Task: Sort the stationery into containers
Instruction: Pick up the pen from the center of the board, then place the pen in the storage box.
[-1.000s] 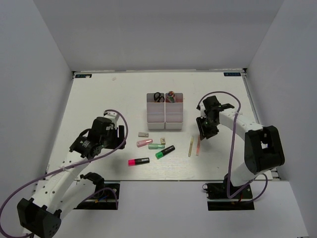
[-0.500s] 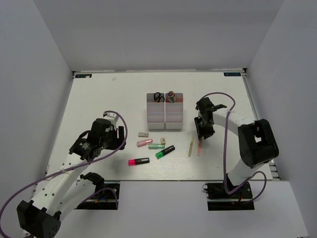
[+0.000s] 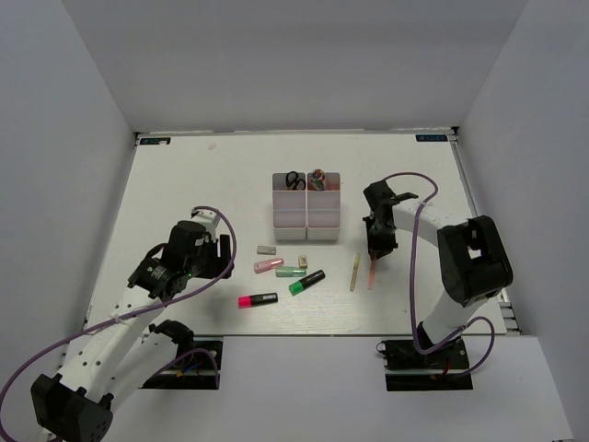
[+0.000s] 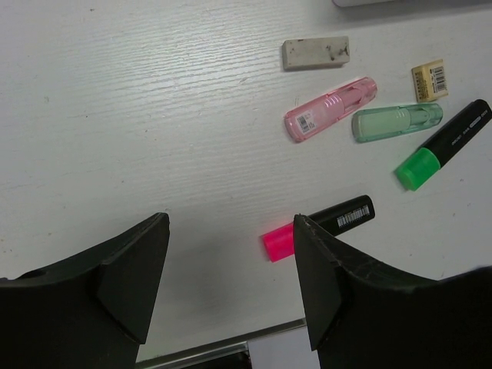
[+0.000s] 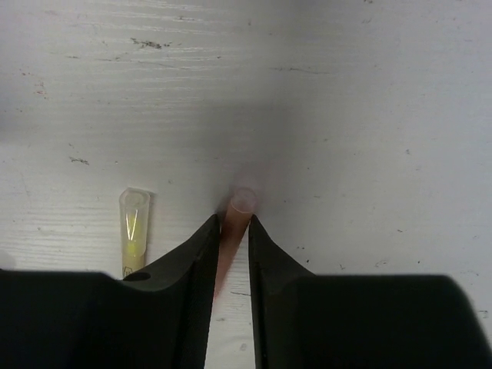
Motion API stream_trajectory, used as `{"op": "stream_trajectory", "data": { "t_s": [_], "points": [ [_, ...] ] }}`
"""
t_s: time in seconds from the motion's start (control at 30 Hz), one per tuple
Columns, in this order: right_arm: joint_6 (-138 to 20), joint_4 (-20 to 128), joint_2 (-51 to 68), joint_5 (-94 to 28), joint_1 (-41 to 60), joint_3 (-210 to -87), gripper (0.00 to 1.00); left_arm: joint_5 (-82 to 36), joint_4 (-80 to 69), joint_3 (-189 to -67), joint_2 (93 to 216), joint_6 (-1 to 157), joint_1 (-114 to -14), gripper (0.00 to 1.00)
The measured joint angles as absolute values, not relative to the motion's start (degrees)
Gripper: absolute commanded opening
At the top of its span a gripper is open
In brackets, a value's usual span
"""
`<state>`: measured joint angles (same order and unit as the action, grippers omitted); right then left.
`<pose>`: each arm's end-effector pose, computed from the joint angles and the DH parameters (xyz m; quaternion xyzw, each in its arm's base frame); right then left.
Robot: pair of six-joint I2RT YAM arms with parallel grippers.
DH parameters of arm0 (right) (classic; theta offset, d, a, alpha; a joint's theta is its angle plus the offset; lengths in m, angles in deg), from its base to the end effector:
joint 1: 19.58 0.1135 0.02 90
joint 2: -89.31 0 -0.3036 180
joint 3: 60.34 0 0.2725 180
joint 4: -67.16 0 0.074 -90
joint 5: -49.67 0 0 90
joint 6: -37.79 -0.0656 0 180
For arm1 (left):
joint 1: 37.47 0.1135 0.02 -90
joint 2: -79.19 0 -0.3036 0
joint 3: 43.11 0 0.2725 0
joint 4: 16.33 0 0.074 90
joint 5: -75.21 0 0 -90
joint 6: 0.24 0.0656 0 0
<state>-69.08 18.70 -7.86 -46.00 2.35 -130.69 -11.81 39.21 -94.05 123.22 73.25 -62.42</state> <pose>0.3145 0.1197 0.1571 -0.0374 0.9899 -0.0038 0.1370 0.1505 -0.0663 0.2526 0.0597 0.9334 -0.1022 0.3389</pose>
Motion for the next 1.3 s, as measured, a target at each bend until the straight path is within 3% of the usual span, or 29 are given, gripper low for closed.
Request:
{"op": "stream_trajectory", "data": {
  "t_s": [0.1, 0.13, 0.53, 0.8, 1.03, 1.3],
  "points": [
    [-69.9, 18.6, -7.9, -46.0, 2.2, -130.7, 0.12, -11.8, 39.2, -94.0, 123.2, 73.3, -62.4, 0.76],
    [-70.0, 18.6, -7.9, -45.9, 2.2, -130.7, 0.00, -11.8, 39.2, -94.0, 123.2, 73.3, -62.4, 0.76],
    [-70.4, 19.4, -6.8, -42.2, 1.8, -129.9, 0.00, -11.6, 39.2, -94.0, 123.2, 73.4, -62.4, 0.76],
    [-65.4, 20.0, 4.5, -33.5, 1.8, -129.9, 0.00, -11.6, 39.2, -94.0, 123.2, 73.4, -62.4, 0.76],
    [-60.9, 21.8, 9.6, -27.7, 1.9, -135.9, 0.00, -12.3, 38.7, -93.7, 123.2, 73.4, -61.9, 0.76],
    [-59.5, 35.0, 4.6, -19.4, 2.1, -145.7, 0.00, -13.6, 38.1, -93.7, 123.2, 73.4, -60.6, 0.76]
  ]
}}
